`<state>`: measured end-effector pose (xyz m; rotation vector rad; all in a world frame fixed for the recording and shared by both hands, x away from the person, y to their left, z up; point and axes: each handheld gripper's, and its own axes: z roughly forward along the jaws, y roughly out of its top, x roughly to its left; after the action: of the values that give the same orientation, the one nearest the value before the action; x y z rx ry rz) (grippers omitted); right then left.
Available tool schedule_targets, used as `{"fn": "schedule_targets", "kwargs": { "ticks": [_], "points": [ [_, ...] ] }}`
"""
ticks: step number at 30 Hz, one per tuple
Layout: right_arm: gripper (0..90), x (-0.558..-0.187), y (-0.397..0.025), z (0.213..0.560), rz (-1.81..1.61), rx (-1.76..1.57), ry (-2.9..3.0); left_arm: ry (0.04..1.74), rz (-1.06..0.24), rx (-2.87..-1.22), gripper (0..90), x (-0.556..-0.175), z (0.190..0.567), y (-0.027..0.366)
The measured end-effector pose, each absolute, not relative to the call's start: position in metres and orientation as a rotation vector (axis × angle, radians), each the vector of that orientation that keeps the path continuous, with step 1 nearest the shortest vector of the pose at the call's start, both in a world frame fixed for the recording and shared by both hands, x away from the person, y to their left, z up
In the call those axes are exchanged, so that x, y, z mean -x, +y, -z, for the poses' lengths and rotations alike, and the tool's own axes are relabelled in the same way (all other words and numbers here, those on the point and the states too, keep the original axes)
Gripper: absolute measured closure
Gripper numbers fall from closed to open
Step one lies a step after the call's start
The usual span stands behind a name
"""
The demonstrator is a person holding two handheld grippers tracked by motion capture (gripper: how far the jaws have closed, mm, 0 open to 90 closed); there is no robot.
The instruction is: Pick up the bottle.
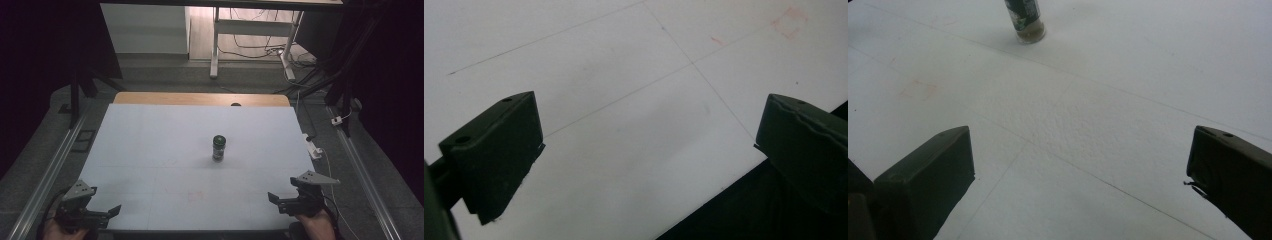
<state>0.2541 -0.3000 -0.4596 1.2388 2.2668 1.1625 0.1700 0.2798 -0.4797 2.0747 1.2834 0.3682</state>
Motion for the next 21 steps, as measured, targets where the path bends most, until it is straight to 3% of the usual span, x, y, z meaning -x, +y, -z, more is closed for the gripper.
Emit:
{"fn": "schedule_targets", "kwargs": {
  "ticks": [21],
  "points": [
    [0.0, -0.255, -0.301, 0.4594, -1.191, -1.234, 2.296, 1.255, -0.301, -2.02, 0.0, -0.17, 0.4791, 0.2859]
  ]
}}
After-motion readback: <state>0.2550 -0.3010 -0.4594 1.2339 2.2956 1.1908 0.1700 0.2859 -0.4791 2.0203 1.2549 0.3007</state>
